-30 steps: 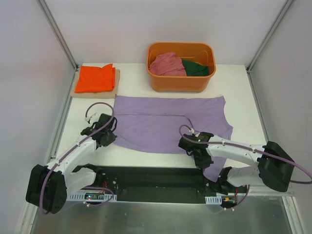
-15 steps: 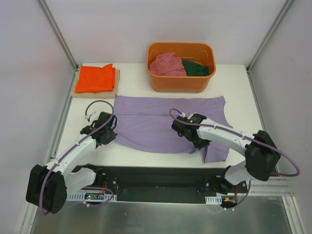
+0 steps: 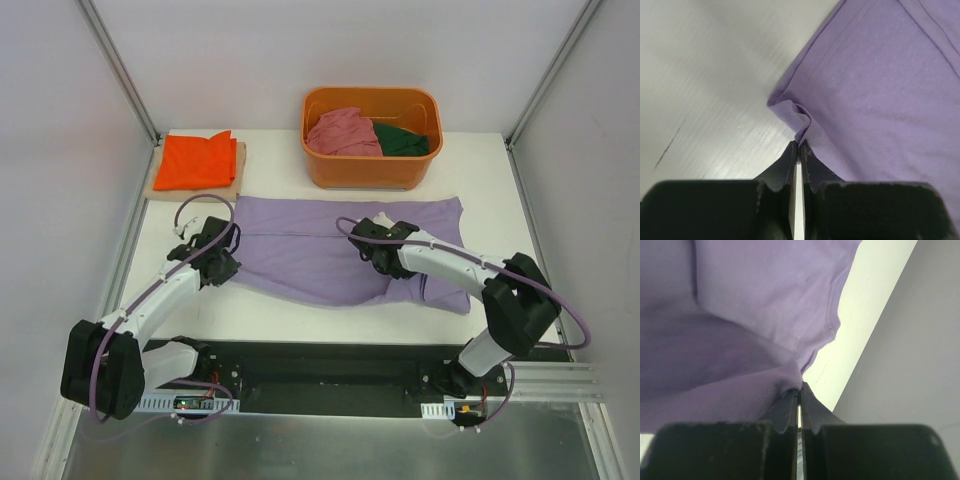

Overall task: Fold and stack the t-shirts
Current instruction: Fold the other side of the tshirt into a rectangle

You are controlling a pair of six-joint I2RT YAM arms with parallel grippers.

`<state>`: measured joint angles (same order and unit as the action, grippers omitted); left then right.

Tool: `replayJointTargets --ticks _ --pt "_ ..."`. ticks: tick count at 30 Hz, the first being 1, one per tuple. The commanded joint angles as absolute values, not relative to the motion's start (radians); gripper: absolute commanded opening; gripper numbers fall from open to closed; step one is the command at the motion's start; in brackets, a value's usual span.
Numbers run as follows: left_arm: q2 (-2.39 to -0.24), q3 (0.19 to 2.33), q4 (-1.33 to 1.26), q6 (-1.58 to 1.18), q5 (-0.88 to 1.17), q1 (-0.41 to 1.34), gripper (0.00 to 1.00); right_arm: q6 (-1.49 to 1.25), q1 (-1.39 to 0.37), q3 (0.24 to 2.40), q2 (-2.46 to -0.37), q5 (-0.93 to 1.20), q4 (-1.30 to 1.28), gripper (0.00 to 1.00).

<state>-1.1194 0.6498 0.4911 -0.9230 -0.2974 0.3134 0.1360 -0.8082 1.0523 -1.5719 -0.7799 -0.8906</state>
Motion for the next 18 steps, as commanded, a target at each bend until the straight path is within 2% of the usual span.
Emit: replayJointTargets --ticks 1,18 --pt "-1.149 0.709 0.499 -0.914 -0.325 0.279 0.00 0.261 -0.773 1.129 -1.606 -0.862 -0.821 0.01" --pt "-1.368 0.910 0.499 -0.871 -0.370 0.249 0.00 0.474 -0.650 1.339 -1.761 -0.966 -0.713 0.00"
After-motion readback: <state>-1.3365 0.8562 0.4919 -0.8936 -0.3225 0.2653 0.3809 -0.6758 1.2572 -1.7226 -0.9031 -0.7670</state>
